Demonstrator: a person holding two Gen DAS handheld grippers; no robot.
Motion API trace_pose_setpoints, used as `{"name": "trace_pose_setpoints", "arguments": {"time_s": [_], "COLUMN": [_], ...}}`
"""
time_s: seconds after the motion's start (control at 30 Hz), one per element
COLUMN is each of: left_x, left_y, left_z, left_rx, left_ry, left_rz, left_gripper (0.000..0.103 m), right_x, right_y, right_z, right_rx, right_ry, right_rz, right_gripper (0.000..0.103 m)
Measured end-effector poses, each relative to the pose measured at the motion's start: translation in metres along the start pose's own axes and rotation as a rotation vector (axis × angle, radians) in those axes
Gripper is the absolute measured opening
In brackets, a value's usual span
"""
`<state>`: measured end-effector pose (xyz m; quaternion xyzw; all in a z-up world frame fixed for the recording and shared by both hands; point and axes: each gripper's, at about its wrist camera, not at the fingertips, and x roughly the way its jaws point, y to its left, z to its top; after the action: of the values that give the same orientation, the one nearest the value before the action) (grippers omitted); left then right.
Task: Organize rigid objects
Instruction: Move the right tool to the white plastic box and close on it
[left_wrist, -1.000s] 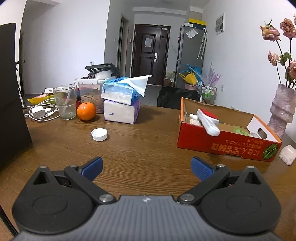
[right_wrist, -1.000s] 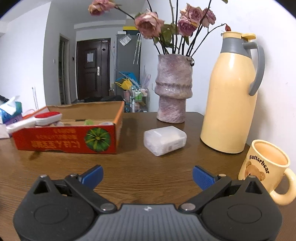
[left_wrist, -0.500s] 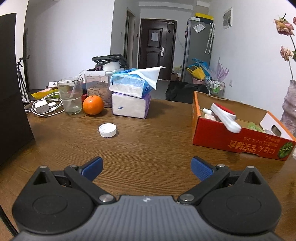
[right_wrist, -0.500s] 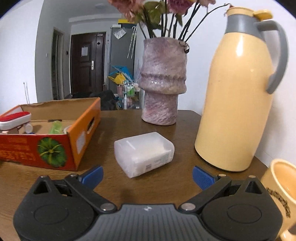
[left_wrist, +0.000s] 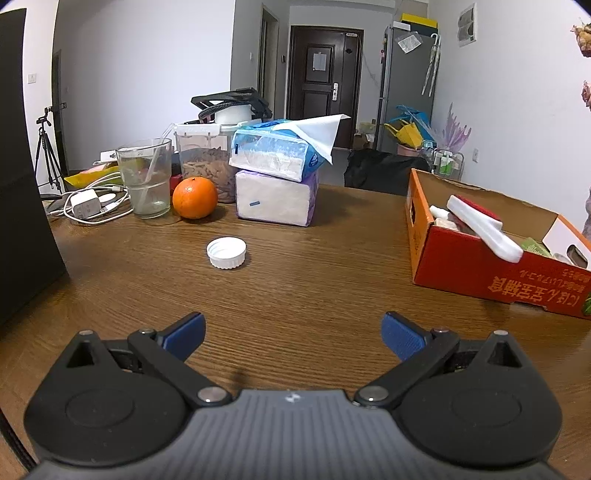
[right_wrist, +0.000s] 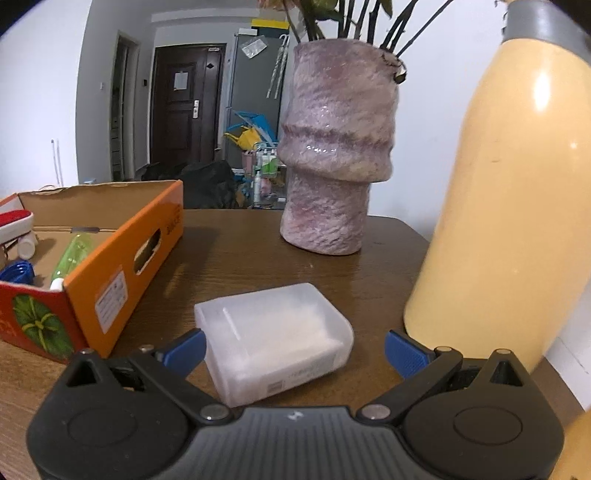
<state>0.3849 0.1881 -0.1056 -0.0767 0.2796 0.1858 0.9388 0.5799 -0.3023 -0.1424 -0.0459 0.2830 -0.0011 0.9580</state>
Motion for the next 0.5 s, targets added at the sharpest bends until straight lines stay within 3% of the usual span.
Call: {"name": "trace_pose_setpoints", "arguments": {"time_s": [0.23,0.4,0.5], "left_x": [0.016,0.030,0.040], "left_y": [0.006,0.010,0.015], "left_z": [0.004,0.010,0.015], "left_rx": [-0.007,0.004,0.002], "left_ry": [0.021,0.036,0.036], "left_rz": [0.007,0.020,0.032], "left_gripper": [0.103,0.103,0.103], "right_x": [0.020,0.021,0.018], "right_y": [0.005,0.011,0.010], "right_z": [0.010,0.012,0.012], "right_rx": [-0.006,-0.020,0.004], "right_ry": [0.006,0.001,-0.007], "right_rz": [0.034,0.047,0.046], "right_gripper": [0.103,0.084,0.082]}}
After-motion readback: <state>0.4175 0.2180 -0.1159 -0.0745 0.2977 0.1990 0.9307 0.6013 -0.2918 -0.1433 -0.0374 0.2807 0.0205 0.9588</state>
